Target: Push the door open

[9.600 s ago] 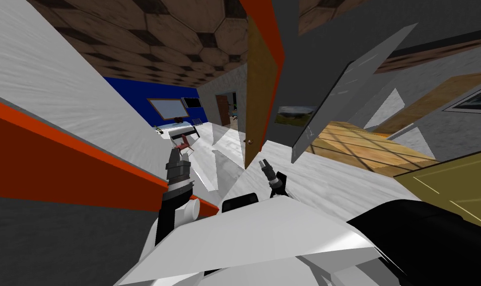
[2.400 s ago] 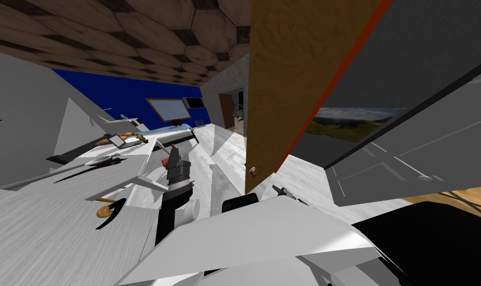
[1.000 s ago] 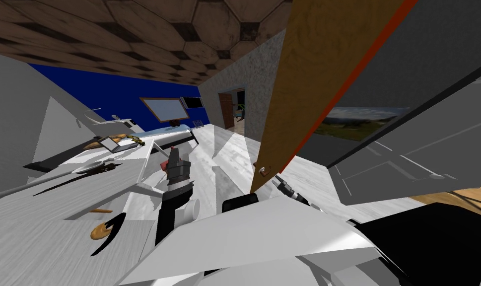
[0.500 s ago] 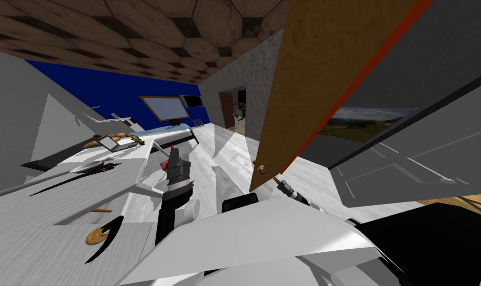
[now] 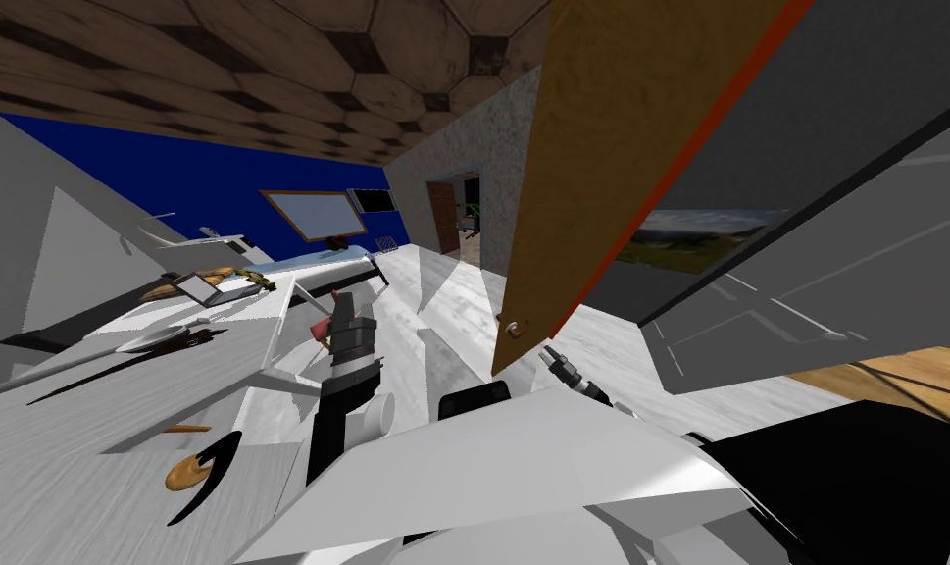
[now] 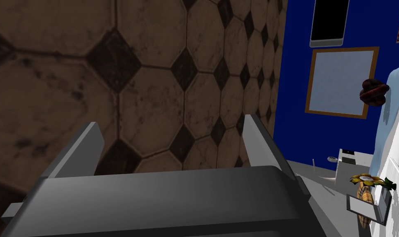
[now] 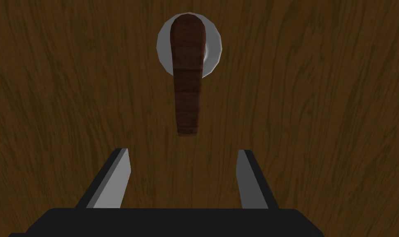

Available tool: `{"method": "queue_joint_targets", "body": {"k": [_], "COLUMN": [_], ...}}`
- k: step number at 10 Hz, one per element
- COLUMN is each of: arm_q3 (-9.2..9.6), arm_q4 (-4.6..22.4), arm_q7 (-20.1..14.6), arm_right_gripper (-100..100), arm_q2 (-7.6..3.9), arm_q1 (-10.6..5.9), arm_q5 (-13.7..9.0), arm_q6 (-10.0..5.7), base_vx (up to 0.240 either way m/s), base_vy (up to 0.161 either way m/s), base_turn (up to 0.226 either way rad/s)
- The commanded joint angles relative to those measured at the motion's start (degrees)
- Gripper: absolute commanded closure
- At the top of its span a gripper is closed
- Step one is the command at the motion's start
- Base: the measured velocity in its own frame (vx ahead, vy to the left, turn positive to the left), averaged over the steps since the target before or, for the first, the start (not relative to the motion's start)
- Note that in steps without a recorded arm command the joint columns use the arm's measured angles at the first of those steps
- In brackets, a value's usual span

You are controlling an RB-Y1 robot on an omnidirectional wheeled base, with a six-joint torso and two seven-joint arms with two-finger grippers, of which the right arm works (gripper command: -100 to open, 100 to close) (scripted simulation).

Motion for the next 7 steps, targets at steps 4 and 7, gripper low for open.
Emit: {"method": "queue_joint_targets", "body": {"k": [4, 7], "arm_q3": [-0.71, -0.97], "arm_q4": [0.3, 0.3], "arm_q7": [-0.2, -0.4], "arm_right_gripper": [-100, -100], "arm_q2": [0.21, 0.46], "arm_q1": [-0.99, -2.65], "arm_q5": [-1.0, -1.5], "arm_q6": [1.87, 4.13], "base_vx": [0.013, 0.192], "base_vy": [0.066, 0.084], "base_turn": [0.008, 0.068]}}
